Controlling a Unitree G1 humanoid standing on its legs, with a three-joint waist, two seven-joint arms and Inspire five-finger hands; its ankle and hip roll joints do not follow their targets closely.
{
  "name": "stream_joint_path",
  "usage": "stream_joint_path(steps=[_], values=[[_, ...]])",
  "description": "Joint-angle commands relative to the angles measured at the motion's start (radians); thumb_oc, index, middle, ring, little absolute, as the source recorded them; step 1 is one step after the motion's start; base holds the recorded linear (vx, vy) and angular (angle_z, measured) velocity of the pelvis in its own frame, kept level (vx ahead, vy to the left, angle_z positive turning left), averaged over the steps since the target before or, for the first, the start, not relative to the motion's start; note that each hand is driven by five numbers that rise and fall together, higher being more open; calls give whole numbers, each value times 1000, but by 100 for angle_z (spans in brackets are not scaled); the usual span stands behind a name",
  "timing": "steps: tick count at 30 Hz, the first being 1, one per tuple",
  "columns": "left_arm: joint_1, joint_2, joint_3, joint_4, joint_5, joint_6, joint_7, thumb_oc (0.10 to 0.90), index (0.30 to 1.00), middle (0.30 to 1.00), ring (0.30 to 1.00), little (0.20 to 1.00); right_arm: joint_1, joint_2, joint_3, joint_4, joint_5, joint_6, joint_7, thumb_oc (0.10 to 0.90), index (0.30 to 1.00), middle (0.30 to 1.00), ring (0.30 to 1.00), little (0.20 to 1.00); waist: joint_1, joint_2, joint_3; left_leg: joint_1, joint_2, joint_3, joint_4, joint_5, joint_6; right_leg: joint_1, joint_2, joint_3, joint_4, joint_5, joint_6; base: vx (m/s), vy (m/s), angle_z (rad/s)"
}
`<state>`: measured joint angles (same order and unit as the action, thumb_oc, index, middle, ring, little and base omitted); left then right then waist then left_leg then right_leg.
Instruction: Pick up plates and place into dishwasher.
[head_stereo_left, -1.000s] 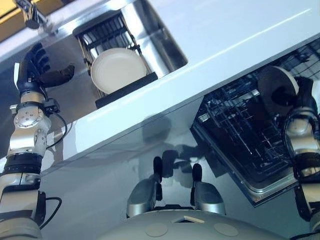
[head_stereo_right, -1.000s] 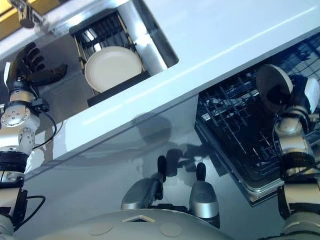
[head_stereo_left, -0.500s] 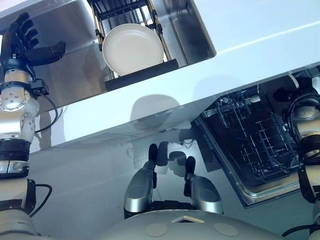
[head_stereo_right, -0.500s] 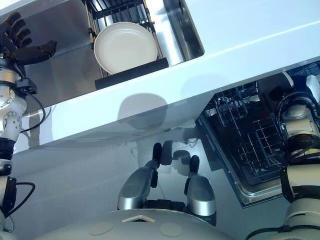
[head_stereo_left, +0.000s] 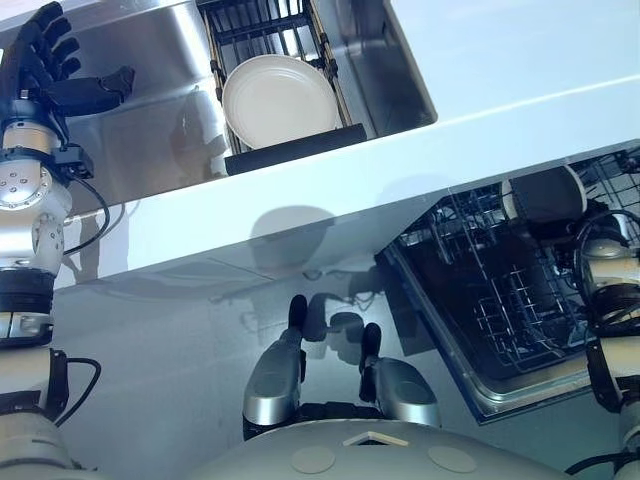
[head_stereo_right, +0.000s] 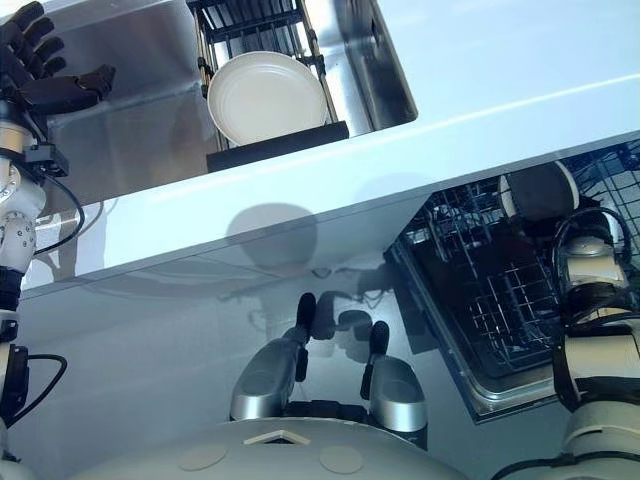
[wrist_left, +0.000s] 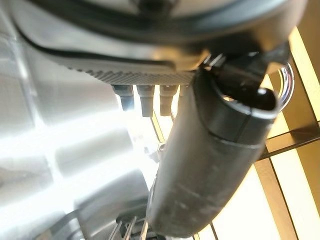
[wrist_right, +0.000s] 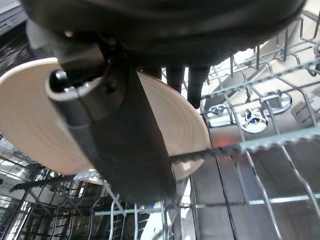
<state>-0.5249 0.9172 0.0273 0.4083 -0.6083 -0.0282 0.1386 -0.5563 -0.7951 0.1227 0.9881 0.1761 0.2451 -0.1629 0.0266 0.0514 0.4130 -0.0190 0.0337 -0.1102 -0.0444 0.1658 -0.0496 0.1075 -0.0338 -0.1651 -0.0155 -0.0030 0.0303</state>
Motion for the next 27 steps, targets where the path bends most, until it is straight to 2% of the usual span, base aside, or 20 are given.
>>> stream_joint_path(steps=[1,9,10,13,20,27], values=[[-53,57,11,-61,0,-75,10,800,900,900,900,900,69,-66,0,-89,-14,-59,-105,800,900,900,900,900,-26,-7,-157,27,-45,73,68,-147,19,-52,63,28,112,-96,-40,16,66,-14],[2,22,35,-83,28,-78,18,800,900,900,900,900,119,-45,-65,-277,21,-99,-254,800,900,900,900,900,-52,-1,-191,64,-51,99,38,-156,28,-42,63,51,99,-90,-28,-5,76,-13],[17,11,42,-88,42,-84,17,800,900,900,900,900,135,-38,-95,-317,22,-127,-294,800,900,900,900,900,-60,1,-200,71,-52,105,32,-159,31,-42,62,56,100,-91,-25,-11,84,-12],[36,2,55,-97,58,-85,15,800,900,900,900,900,172,-30,-144,-378,7,-152,-333,800,900,900,900,900,-73,5,-215,85,-54,118,23,-163,35,-42,61,63,104,-94,-20,-2,84,-15],[13,13,59,-98,82,-68,7,800,900,900,900,900,246,-31,-215,-440,-61,-144,-306,800,900,900,900,900,-106,12,-250,110,-62,155,9,-177,45,-42,56,83,106,-94,-4,-19,86,-15],[-17,42,38,-101,144,-42,-9,800,900,900,900,900,290,-34,-247,-502,-27,-175,-284,800,900,900,900,900,-135,17,-269,133,-72,188,12,-196,56,-42,48,107,109,-85,14,-12,85,-20]])
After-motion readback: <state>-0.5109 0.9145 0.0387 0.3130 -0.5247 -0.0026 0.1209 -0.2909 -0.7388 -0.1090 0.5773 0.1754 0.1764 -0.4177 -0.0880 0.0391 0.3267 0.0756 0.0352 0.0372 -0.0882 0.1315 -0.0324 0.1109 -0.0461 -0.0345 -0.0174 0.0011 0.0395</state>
